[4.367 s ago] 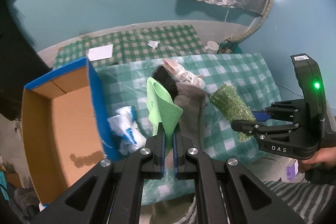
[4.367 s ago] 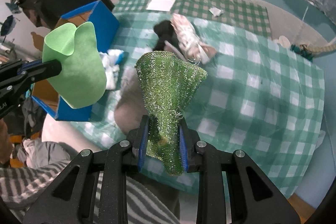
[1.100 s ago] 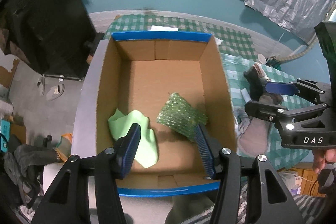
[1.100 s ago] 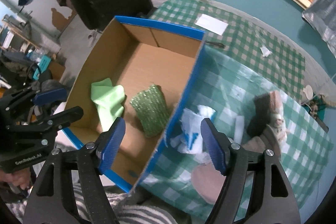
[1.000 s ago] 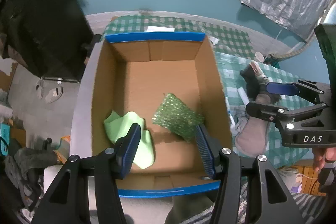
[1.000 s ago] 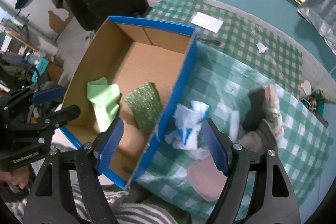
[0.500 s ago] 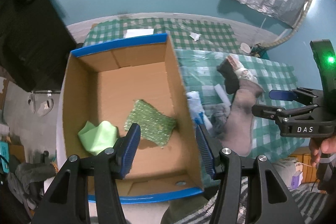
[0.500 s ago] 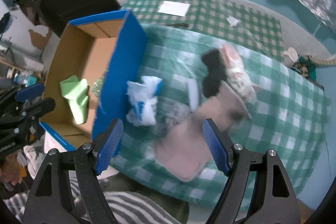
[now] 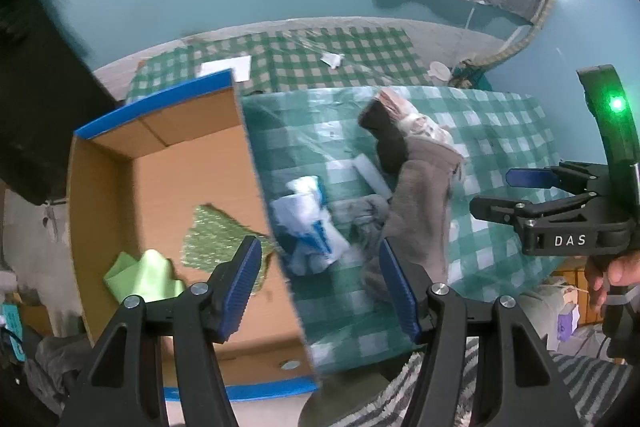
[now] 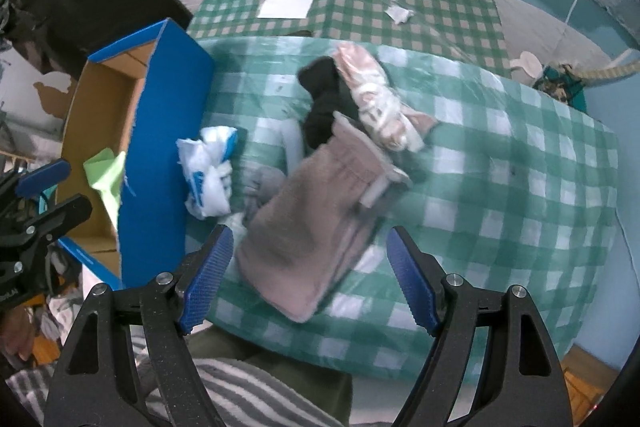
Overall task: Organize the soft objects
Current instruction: 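Move the right tool back over the grey fleece mitten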
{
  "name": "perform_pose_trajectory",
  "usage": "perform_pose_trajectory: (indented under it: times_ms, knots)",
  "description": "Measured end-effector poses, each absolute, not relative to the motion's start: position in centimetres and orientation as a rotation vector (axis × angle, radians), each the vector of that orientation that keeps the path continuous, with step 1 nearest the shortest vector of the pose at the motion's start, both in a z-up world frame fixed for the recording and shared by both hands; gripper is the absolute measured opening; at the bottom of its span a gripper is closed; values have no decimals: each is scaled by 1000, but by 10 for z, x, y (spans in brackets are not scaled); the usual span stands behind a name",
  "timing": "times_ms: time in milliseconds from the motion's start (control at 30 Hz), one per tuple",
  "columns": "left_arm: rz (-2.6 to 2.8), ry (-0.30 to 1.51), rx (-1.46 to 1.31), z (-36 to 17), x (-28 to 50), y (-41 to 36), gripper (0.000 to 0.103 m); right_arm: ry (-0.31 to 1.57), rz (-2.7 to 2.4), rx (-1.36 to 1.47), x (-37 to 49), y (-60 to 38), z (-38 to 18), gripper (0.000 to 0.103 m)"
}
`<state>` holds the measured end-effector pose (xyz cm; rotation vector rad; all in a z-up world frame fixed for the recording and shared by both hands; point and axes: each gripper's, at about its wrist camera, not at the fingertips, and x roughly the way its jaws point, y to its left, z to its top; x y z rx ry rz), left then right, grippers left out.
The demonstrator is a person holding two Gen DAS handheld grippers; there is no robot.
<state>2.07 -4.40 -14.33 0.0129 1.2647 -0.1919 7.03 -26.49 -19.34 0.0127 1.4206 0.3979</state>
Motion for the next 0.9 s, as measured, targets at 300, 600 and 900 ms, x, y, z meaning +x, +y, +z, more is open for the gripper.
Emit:
perform_pose_trajectory:
  times_ms: [300, 600, 900]
  knots:
    - [-221, 1340, -13, -175, 34, -69, 63, 1441, 379, 11, 66, -285, -203, 79]
    - [-206, 1397, -21, -201, 38, -77, 63, 1475, 364, 31, 66, -301, -218, 79]
    - [-178, 1467, -35, -227, 36, -73, 63, 1515, 378, 79, 70, -303, -239, 80]
